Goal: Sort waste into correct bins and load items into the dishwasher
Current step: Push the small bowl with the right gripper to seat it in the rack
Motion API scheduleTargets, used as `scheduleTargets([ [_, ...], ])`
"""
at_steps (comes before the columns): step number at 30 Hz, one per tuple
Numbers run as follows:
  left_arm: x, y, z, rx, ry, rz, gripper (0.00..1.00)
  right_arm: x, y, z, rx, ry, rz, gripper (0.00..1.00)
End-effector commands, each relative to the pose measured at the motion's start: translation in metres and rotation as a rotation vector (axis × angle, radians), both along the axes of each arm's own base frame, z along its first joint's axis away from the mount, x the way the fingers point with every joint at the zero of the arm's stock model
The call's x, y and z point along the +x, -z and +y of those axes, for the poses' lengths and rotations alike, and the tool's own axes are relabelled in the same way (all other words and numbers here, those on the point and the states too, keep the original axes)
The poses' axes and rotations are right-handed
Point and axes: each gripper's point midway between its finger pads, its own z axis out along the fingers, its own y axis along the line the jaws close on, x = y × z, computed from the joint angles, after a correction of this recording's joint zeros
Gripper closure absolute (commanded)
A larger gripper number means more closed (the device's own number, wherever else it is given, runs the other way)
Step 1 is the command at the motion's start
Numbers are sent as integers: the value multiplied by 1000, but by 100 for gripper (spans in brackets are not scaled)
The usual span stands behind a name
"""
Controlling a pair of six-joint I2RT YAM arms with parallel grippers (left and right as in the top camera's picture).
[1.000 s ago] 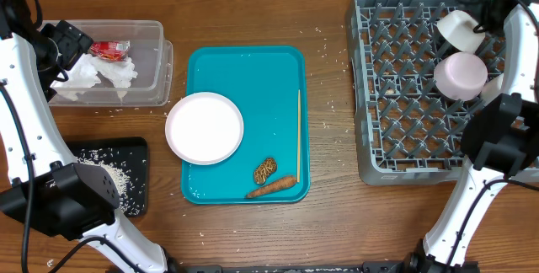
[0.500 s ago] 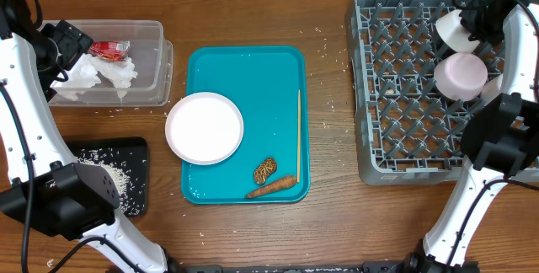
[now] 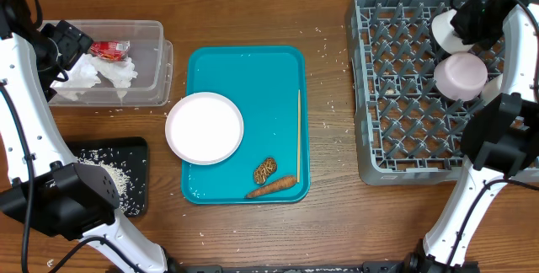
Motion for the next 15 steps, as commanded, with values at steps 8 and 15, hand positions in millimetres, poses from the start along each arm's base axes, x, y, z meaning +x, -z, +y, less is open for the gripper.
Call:
scheduleTargets([
  [8, 1, -6, 0, 0, -11, -20, 0, 10, -66, 8, -15, -62, -174, 96],
  [15, 2, -6, 0, 0, -11, -21, 0, 23, -65, -22, -170, 22, -200, 94],
])
